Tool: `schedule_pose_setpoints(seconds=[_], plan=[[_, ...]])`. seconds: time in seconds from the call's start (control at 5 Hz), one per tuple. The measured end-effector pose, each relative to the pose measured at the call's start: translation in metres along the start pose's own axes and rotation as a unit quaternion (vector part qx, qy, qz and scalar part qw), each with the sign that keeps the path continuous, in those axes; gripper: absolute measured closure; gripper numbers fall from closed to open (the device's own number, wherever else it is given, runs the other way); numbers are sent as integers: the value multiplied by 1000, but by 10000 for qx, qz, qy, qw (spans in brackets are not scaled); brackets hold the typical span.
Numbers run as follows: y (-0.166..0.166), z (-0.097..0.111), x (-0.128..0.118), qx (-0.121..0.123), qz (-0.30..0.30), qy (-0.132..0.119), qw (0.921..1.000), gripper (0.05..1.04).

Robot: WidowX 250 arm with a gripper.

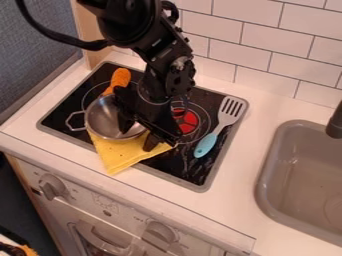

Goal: Take the silver pot and put it in the upper part of the right burner

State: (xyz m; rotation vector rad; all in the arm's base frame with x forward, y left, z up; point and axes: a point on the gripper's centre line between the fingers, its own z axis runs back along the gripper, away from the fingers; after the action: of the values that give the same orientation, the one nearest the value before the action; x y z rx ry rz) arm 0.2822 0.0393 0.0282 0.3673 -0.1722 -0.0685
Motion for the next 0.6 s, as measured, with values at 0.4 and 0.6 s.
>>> schedule_pose_setpoints(seconds=[0.4,0.6], plan=[[1,0,0,13,97,-22,9999,931],[2,0,-2,62,93,52,9999,1009]])
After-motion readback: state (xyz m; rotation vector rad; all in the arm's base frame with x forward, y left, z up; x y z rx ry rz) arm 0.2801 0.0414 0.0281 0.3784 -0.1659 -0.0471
